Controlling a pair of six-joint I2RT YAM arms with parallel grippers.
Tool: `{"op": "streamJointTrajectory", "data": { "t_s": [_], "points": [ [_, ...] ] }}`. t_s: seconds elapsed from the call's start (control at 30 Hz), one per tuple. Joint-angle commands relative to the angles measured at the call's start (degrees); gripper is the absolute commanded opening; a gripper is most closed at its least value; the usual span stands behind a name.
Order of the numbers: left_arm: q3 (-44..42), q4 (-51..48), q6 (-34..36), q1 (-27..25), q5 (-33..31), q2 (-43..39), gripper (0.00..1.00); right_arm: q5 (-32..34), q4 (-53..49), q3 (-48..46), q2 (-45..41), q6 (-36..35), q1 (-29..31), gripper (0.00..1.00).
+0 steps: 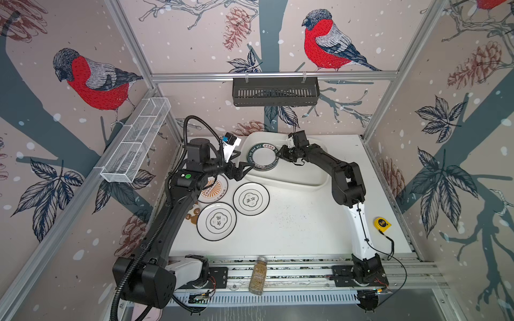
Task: Place the plates into the plastic bin on the countertop
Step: 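Lower the green-rimmed plate onto the stacked plates and open the right gripper, then withdraw the right gripper from the bin toward the white dark-rimmed plate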
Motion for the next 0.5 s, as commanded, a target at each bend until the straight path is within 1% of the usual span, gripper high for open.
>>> {"op": "streamJointTrajectory", "data": {
  "t_s": [0.0,0.2,0.3,0.4,0.47],
  "points": [
    [-0.21,1.97,0.21,0.06,0.69,-0.21,0.92,0.83,-1.48,0.59,0.28,-1.24,0.15,0.33],
    [-0.1,2.05,0.08,0.05,0.78,-0.25,0.92,1.82,-1.51,-0.07,-1.13,-1.69,0.16,0.34],
    [-0.09,1.95,0.12,0.05,0.71,-0.29,0.93,2.02,-0.03,-1.64,-3.6,-1.37,0.19,0.34],
    [-0.4,2.06,-0.09,0.04,0.28,-0.24,0.94,1.45,1.87,-4.46,-7.58,-1.16,0.24,0.34],
    [-0.38,2.08,-0.4,0.05,0.08,-0.15,0.95,0.74,4.16,-8.69,-12.31,-1.06,0.29,0.33]
  ]
}}
